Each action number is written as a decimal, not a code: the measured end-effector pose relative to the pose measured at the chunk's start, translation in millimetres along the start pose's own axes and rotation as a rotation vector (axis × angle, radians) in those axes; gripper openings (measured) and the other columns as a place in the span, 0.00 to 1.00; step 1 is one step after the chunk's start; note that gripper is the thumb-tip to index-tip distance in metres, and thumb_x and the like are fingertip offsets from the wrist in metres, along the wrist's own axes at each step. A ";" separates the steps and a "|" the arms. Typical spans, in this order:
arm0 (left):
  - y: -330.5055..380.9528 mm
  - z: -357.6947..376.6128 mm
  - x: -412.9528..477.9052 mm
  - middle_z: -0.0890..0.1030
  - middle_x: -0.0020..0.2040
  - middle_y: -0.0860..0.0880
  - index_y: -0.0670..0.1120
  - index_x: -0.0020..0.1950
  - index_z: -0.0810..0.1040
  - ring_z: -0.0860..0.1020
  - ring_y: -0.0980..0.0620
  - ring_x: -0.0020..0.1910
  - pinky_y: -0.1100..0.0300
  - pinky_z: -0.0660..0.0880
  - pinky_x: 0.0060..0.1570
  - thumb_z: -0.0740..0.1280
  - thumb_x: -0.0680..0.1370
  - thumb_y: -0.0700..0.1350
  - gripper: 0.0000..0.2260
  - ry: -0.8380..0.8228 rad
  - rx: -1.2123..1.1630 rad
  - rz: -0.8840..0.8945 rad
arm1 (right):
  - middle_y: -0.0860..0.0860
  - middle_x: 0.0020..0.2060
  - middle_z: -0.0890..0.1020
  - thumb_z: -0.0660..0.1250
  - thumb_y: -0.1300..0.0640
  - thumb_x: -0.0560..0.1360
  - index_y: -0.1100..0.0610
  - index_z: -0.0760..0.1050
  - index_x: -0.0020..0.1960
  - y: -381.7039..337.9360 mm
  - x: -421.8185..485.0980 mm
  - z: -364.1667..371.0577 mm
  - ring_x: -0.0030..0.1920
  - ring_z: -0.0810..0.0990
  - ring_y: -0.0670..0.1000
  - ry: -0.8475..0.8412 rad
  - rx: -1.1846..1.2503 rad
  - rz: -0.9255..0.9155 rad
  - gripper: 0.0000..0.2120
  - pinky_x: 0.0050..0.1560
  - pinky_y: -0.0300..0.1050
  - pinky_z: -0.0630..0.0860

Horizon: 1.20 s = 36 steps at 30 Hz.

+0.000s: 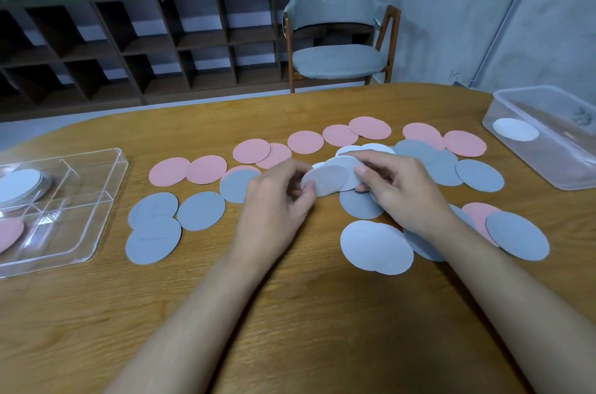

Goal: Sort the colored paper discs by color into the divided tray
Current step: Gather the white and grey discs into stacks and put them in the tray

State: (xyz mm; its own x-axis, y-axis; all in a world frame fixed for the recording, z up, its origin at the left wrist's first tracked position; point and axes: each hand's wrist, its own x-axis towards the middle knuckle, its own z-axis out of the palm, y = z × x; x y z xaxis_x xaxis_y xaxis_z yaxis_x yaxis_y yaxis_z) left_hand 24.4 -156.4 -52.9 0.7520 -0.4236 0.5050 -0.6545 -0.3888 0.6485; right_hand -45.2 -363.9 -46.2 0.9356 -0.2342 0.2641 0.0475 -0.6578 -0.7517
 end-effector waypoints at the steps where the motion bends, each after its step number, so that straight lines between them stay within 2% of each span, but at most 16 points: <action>1: 1.1 1.5 0.0 0.82 0.42 0.57 0.47 0.51 0.82 0.81 0.55 0.42 0.69 0.75 0.40 0.72 0.77 0.39 0.05 0.026 -0.049 -0.057 | 0.43 0.51 0.85 0.64 0.55 0.84 0.44 0.79 0.69 -0.8 -0.8 0.5 0.51 0.84 0.43 -0.012 0.025 -0.003 0.16 0.52 0.44 0.80; 4: 1.3 4.0 0.9 0.83 0.45 0.56 0.49 0.56 0.83 0.82 0.57 0.42 0.73 0.74 0.40 0.74 0.77 0.40 0.09 0.049 -0.139 -0.175 | 0.43 0.51 0.86 0.62 0.57 0.85 0.41 0.79 0.68 -2.7 -1.3 2.2 0.51 0.84 0.42 -0.038 0.066 0.025 0.17 0.55 0.44 0.78; 8: 0.1 4.3 0.5 0.86 0.45 0.61 0.52 0.57 0.87 0.82 0.63 0.45 0.76 0.73 0.43 0.73 0.78 0.43 0.09 0.016 -0.113 -0.202 | 0.43 0.49 0.86 0.60 0.56 0.86 0.40 0.77 0.70 -6.8 -4.7 5.1 0.52 0.84 0.39 -0.087 0.107 0.038 0.18 0.56 0.40 0.77; 11: -0.4 4.3 0.8 0.87 0.44 0.60 0.53 0.58 0.87 0.83 0.63 0.44 0.71 0.77 0.46 0.74 0.78 0.44 0.10 0.034 -0.117 -0.196 | 0.44 0.48 0.85 0.62 0.51 0.85 0.43 0.73 0.74 -9.2 -5.6 6.1 0.52 0.83 0.42 -0.127 0.046 -0.003 0.18 0.50 0.37 0.77; 13: -0.6 5.2 1.1 0.87 0.43 0.58 0.53 0.58 0.87 0.83 0.63 0.44 0.67 0.78 0.48 0.74 0.78 0.45 0.10 0.038 -0.100 -0.193 | 0.44 0.47 0.84 0.63 0.53 0.84 0.44 0.73 0.75 -9.2 -4.5 5.8 0.49 0.81 0.44 -0.110 -0.092 -0.066 0.20 0.45 0.38 0.76; 15: -2.0 6.7 1.8 0.87 0.46 0.58 0.53 0.60 0.86 0.82 0.62 0.45 0.62 0.79 0.49 0.73 0.79 0.48 0.10 0.013 -0.038 -0.142 | 0.43 0.46 0.83 0.64 0.55 0.84 0.46 0.75 0.73 -7.8 -2.6 4.6 0.49 0.80 0.43 -0.061 -0.146 -0.103 0.19 0.42 0.34 0.74; 16: -3.6 7.8 2.1 0.87 0.50 0.58 0.54 0.63 0.84 0.82 0.61 0.48 0.60 0.78 0.51 0.72 0.80 0.50 0.12 -0.025 0.019 -0.096 | 0.42 0.47 0.82 0.64 0.56 0.84 0.47 0.76 0.72 -6.6 -1.7 3.3 0.51 0.79 0.42 -0.034 -0.150 -0.107 0.18 0.42 0.31 0.73; 18: -8.5 11.4 2.7 0.82 0.65 0.57 0.54 0.72 0.77 0.79 0.58 0.64 0.56 0.76 0.63 0.69 0.81 0.55 0.19 -0.167 0.147 -0.031 | 0.43 0.48 0.82 0.64 0.58 0.83 0.48 0.78 0.69 -2.9 0.9 0.3 0.54 0.78 0.39 0.021 -0.141 -0.099 0.16 0.44 0.28 0.72; 20: -11.0 14.1 2.5 0.72 0.77 0.53 0.52 0.78 0.71 0.68 0.54 0.77 0.53 0.67 0.75 0.67 0.82 0.56 0.25 -0.303 0.234 -0.018 | 0.45 0.51 0.84 0.63 0.59 0.83 0.48 0.79 0.68 1.6 3.1 -2.1 0.53 0.80 0.43 0.072 -0.107 -0.086 0.15 0.47 0.34 0.76; 21: -11.0 14.6 2.1 0.69 0.79 0.52 0.51 0.78 0.71 0.65 0.53 0.80 0.52 0.65 0.77 0.67 0.82 0.57 0.26 -0.337 0.254 -0.023 | 0.46 0.51 0.85 0.63 0.59 0.83 0.48 0.79 0.67 3.1 4.2 -2.7 0.53 0.81 0.45 0.092 -0.092 -0.071 0.15 0.48 0.38 0.78; 22: -10.9 14.5 1.8 0.69 0.79 0.51 0.50 0.77 0.72 0.64 0.52 0.80 0.52 0.65 0.76 0.67 0.82 0.57 0.25 -0.347 0.255 -0.032 | 0.47 0.51 0.85 0.63 0.58 0.83 0.48 0.79 0.68 4.7 4.8 -3.3 0.53 0.82 0.46 0.108 -0.083 -0.053 0.15 0.47 0.39 0.78; 24: -11.0 11.9 2.1 0.75 0.75 0.54 0.51 0.72 0.77 0.71 0.53 0.75 0.54 0.70 0.70 0.70 0.80 0.58 0.23 -0.311 0.226 -0.055 | 0.47 0.51 0.85 0.63 0.58 0.83 0.49 0.78 0.68 7.4 6.1 -3.0 0.53 0.82 0.46 0.130 -0.080 -0.027 0.15 0.46 0.35 0.77; 26: -12.6 8.6 3.8 0.81 0.65 0.56 0.53 0.68 0.79 0.77 0.52 0.65 0.52 0.76 0.60 0.72 0.78 0.59 0.20 -0.267 0.249 -0.044 | 0.47 0.52 0.85 0.63 0.58 0.83 0.50 0.78 0.69 8.3 6.7 -2.4 0.54 0.81 0.46 0.141 -0.077 -0.005 0.16 0.48 0.35 0.77; 29: -13.2 4.5 6.2 0.81 0.53 0.57 0.54 0.61 0.82 0.80 0.51 0.53 0.50 0.78 0.48 0.71 0.78 0.60 0.16 -0.271 0.338 0.028 | 0.47 0.55 0.84 0.63 0.57 0.83 0.50 0.77 0.71 7.2 7.1 -2.6 0.57 0.81 0.47 0.153 -0.084 0.021 0.17 0.53 0.41 0.80; 32: -12.5 -0.3 7.4 0.80 0.46 0.55 0.53 0.55 0.83 0.79 0.50 0.46 0.51 0.77 0.40 0.64 0.82 0.60 0.14 -0.290 0.409 0.153 | 0.48 0.54 0.84 0.64 0.57 0.83 0.50 0.77 0.71 6.1 6.5 -2.9 0.56 0.81 0.46 0.147 -0.077 0.017 0.17 0.53 0.44 0.81; 36: -12.2 -3.2 7.5 0.81 0.44 0.53 0.51 0.55 0.79 0.80 0.47 0.43 0.49 0.77 0.37 0.52 0.85 0.58 0.19 -0.246 0.474 0.238 | 0.48 0.56 0.84 0.64 0.57 0.83 0.50 0.76 0.72 6.6 6.7 -2.5 0.58 0.80 0.46 0.142 -0.079 0.036 0.17 0.56 0.46 0.81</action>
State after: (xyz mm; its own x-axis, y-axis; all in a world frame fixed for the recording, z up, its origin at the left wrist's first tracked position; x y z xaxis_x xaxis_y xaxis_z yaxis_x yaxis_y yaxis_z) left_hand 38.3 -152.2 -55.3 0.5768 -0.6999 0.4213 -0.8094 -0.5593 0.1790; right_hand -39.5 -371.6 -47.9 0.8772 -0.3538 0.3247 -0.0179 -0.6997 -0.7142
